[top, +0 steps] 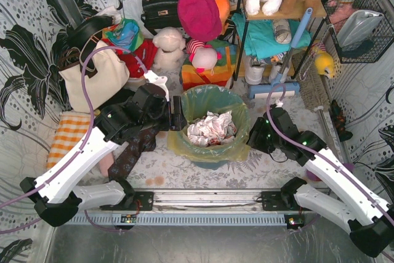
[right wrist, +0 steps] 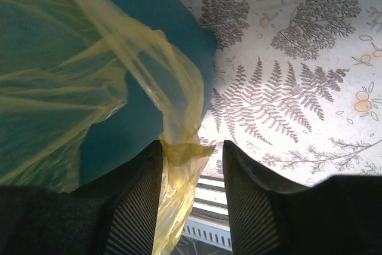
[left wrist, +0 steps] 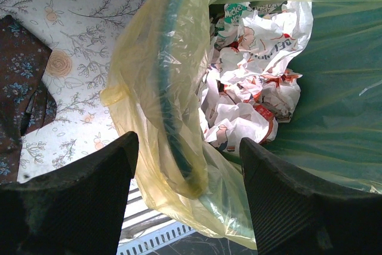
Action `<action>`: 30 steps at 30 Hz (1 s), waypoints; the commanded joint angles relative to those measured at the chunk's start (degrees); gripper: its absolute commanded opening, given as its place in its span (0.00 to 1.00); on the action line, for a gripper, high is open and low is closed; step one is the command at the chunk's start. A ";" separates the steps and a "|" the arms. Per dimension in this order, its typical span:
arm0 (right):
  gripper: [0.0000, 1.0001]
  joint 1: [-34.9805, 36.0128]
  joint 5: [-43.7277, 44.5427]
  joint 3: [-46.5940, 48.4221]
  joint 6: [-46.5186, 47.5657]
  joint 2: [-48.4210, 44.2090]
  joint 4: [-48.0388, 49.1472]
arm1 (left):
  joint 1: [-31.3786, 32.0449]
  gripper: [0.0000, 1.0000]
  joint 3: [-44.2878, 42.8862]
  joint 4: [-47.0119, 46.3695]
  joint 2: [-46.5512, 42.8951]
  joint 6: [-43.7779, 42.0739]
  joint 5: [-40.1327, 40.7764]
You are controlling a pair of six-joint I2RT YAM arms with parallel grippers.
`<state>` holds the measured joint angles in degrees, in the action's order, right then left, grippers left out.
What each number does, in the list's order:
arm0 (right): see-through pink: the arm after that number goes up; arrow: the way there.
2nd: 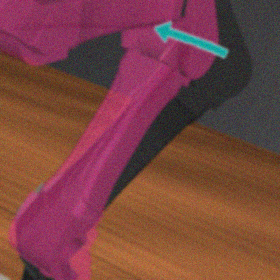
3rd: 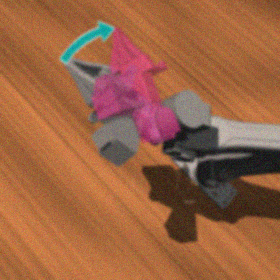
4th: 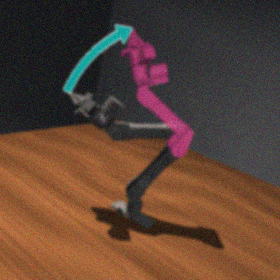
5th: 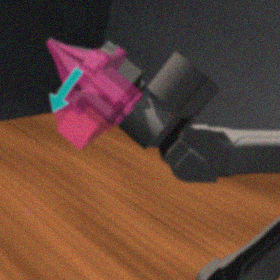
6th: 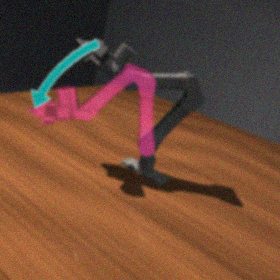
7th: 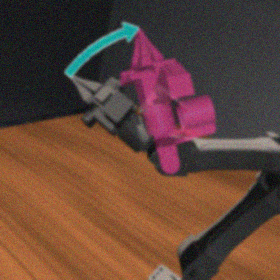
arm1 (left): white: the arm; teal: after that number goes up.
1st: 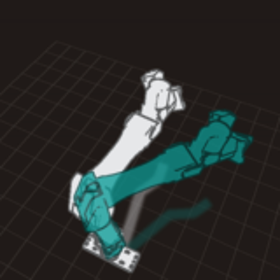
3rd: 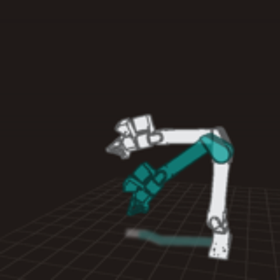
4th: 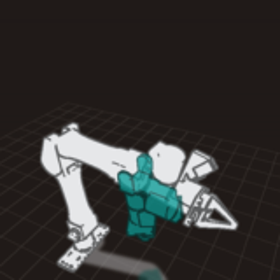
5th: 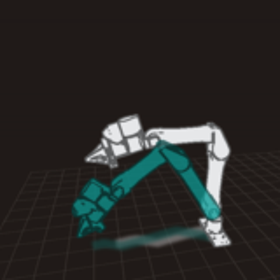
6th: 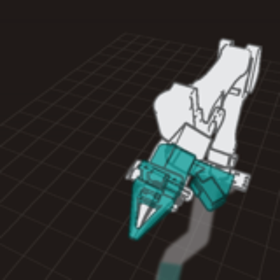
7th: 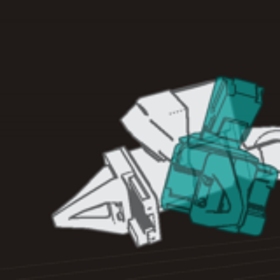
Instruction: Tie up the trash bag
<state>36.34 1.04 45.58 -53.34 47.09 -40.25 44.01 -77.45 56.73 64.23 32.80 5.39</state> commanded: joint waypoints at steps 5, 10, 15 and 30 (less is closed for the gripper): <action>0.39 -0.22 9.32 -1.54 1.01 -2.08 -7.52 | 0.16 0.78 -0.18 -0.83 -0.13 0.00 0.60; 0.44 -0.26 9.17 -3.01 3.45 -1.58 -7.39 | 0.20 0.78 1.33 -0.47 0.42 -0.42 1.45; 0.46 -0.30 8.83 -2.61 5.34 2.03 -7.80 | 0.15 0.78 2.04 0.39 1.08 -0.37 2.33; 0.46 -0.29 0.44 1.09 0.79 -3.85 -2.75 | 0.20 0.78 3.71 -0.91 -2.58 1.65 5.35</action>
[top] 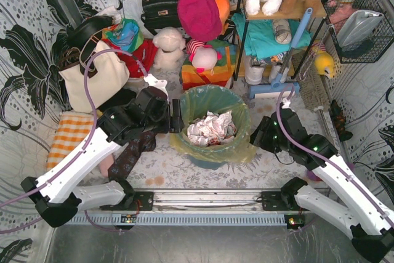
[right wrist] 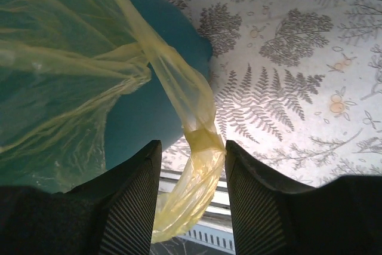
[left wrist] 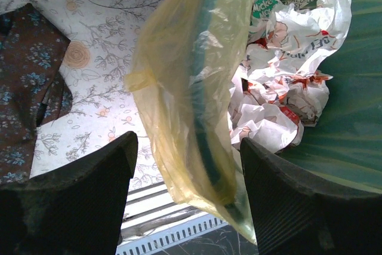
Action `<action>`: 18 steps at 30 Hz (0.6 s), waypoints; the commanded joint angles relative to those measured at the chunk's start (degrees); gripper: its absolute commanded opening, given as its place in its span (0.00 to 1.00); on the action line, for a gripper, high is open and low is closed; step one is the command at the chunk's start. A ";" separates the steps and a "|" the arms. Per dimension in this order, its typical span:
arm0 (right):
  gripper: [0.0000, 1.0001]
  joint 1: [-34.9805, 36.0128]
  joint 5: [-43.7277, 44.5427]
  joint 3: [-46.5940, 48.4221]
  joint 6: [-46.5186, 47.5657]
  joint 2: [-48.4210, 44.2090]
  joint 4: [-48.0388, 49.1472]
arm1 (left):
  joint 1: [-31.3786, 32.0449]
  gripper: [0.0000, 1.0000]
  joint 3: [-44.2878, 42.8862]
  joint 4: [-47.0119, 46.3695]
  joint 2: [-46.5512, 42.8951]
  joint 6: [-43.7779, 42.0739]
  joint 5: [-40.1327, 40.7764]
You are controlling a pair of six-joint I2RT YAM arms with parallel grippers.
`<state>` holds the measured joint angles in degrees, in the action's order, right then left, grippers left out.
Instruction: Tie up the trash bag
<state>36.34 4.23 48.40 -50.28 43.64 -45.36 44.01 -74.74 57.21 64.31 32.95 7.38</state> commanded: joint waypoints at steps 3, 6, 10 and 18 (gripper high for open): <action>0.43 -0.30 -2.43 -4.38 -3.62 -0.65 3.52 | 0.20 0.80 1.20 -2.04 -5.07 3.13 5.64; 0.40 -0.30 -1.10 -6.17 -4.33 -1.30 4.09 | 0.20 0.80 1.15 -2.02 -7.85 4.30 7.92; 0.30 -0.30 0.40 -6.51 -4.49 -1.35 4.52 | 0.15 0.80 2.66 -1.27 -11.46 6.08 11.69; 0.00 -0.37 3.13 -5.02 -3.82 -0.17 5.98 | 0.11 0.80 11.42 -4.32 -19.36 12.05 14.23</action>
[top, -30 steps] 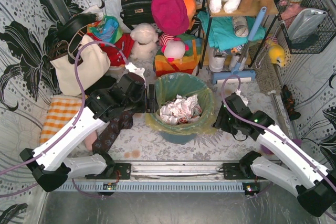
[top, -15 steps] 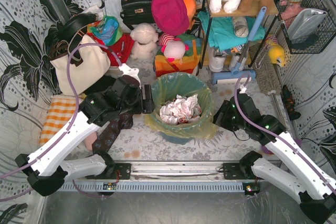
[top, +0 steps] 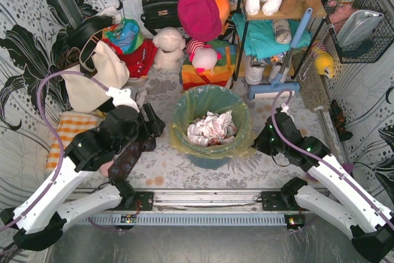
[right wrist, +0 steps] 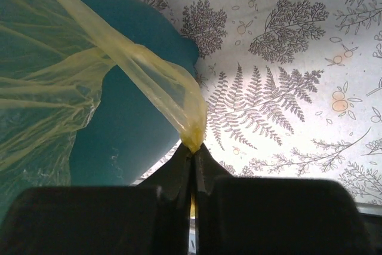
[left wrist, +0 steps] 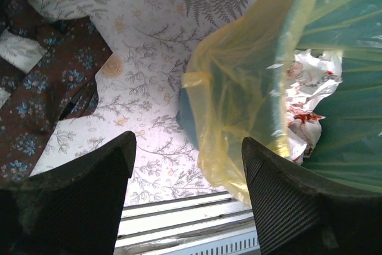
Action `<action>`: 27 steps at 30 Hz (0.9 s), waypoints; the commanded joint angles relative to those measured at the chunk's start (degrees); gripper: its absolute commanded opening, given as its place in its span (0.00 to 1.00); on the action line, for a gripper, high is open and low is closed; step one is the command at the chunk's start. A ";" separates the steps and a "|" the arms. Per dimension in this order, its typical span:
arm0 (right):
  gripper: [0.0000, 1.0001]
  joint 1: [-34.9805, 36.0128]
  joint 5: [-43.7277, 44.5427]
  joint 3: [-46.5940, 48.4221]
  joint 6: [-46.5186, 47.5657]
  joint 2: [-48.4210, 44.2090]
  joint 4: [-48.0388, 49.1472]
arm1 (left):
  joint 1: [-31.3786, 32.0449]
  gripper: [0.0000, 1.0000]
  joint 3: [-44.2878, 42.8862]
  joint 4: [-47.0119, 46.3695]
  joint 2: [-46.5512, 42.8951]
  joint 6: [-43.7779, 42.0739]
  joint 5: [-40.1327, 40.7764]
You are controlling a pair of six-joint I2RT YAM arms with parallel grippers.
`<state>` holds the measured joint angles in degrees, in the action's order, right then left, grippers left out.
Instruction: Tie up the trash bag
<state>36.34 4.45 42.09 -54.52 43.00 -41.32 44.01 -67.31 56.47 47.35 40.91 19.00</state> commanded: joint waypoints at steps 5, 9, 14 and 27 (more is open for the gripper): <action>0.00 -1.90 1.46 5.90 3.94 7.00 3.43 | 0.09 0.82 11.02 -8.15 -4.33 7.92 -1.40; 0.00 -7.71 -5.02 8.03 7.56 12.04 7.10 | 0.11 0.82 16.08 -12.44 -5.09 10.05 -4.14; 0.00 -12.50 -11.02 12.49 11.42 19.05 10.56 | 0.11 0.83 20.28 -17.68 -6.02 10.90 -8.70; 0.00 -12.96 -15.94 12.14 9.72 19.53 10.81 | 0.15 0.82 20.75 -15.77 -9.21 11.60 -17.12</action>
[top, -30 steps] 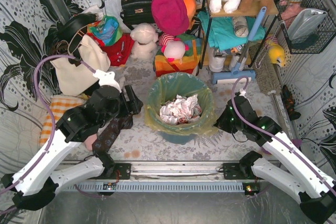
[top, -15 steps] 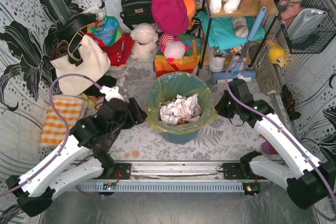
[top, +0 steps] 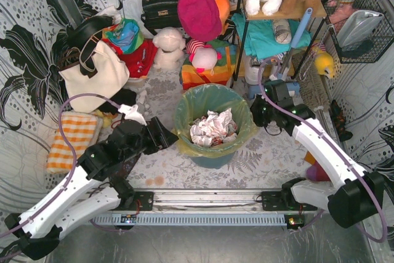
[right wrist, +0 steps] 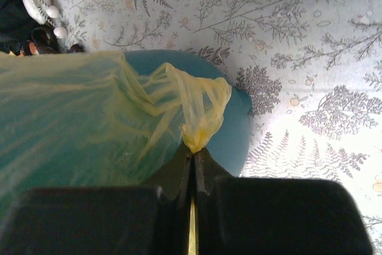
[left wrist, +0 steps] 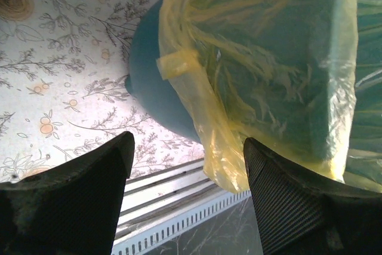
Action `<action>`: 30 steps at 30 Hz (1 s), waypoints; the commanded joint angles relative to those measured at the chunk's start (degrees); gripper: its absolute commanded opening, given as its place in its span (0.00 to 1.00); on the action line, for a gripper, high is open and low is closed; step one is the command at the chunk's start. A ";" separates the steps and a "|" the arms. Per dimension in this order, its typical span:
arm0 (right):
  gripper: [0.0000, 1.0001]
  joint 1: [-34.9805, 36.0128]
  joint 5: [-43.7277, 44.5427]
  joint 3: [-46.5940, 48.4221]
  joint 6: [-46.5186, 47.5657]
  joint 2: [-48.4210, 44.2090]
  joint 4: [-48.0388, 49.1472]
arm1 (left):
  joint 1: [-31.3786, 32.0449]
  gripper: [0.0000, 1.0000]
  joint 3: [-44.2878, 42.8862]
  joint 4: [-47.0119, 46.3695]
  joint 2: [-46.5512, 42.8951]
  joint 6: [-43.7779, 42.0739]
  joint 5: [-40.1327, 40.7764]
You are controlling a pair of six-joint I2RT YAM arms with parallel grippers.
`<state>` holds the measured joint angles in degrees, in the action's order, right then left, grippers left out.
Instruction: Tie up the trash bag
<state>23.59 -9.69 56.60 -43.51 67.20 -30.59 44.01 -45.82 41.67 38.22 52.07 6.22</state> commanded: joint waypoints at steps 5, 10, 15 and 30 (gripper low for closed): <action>0.00 0.24 -2.63 -5.64 -4.43 -10.22 -1.33 | 0.19 0.81 1.63 -4.82 3.12 -1.02 -8.35; 0.00 0.39 -2.13 -7.01 -5.26 -12.98 -2.72 | 0.16 0.71 3.32 -5.48 6.81 -2.87 -9.07; 0.00 0.49 -3.13 -7.69 -5.50 -13.11 -1.90 | 0.19 0.55 3.96 -2.69 8.65 -4.80 -6.55; 0.00 0.58 -4.64 -7.95 -5.43 -13.37 -1.81 | 0.10 0.46 3.34 1.67 16.90 -5.05 4.55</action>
<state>23.83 -13.08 49.36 -48.45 54.57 -32.34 44.01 -41.25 41.30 54.65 47.24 4.60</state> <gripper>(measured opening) 0.003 0.466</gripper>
